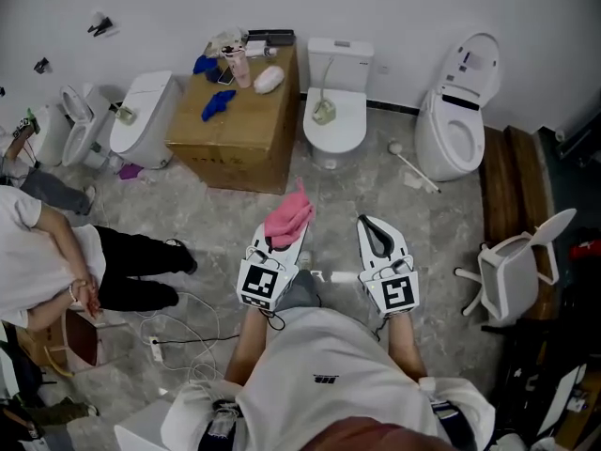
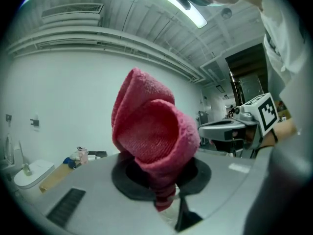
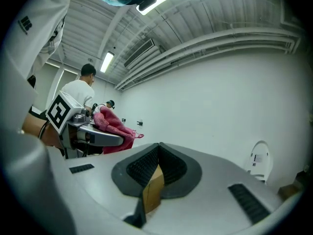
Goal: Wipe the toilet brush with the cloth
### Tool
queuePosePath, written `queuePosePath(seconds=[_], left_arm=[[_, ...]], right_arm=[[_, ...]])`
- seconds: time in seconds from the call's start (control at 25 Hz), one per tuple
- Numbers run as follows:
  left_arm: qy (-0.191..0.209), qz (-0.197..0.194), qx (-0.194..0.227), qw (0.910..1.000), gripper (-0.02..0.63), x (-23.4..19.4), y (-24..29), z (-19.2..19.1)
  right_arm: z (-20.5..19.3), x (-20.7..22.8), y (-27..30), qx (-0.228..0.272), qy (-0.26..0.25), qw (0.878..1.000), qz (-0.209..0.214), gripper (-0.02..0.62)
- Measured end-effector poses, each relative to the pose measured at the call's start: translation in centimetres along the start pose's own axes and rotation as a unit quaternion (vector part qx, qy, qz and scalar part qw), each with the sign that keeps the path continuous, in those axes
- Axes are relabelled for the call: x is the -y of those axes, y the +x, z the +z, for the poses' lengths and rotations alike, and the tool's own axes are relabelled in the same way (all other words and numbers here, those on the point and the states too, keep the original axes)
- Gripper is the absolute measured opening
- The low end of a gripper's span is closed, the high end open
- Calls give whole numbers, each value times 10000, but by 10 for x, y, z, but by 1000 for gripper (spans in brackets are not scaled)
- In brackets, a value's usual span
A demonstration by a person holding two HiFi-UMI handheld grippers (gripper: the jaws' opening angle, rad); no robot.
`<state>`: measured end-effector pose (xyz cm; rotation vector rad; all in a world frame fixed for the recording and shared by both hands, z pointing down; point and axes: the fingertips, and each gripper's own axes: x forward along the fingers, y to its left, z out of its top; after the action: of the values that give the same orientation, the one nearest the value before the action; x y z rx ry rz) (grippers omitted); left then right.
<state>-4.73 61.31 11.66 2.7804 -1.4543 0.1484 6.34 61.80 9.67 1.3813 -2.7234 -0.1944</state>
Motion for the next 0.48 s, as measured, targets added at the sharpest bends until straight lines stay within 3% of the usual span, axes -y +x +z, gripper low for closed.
queuePosePath(seconds=[0.48], left_arm=[[-20, -250, -62, 9997, 77, -109, 88, 5]], right_arm=[[-10, 47, 124, -282, 63, 9994, -188, -5]])
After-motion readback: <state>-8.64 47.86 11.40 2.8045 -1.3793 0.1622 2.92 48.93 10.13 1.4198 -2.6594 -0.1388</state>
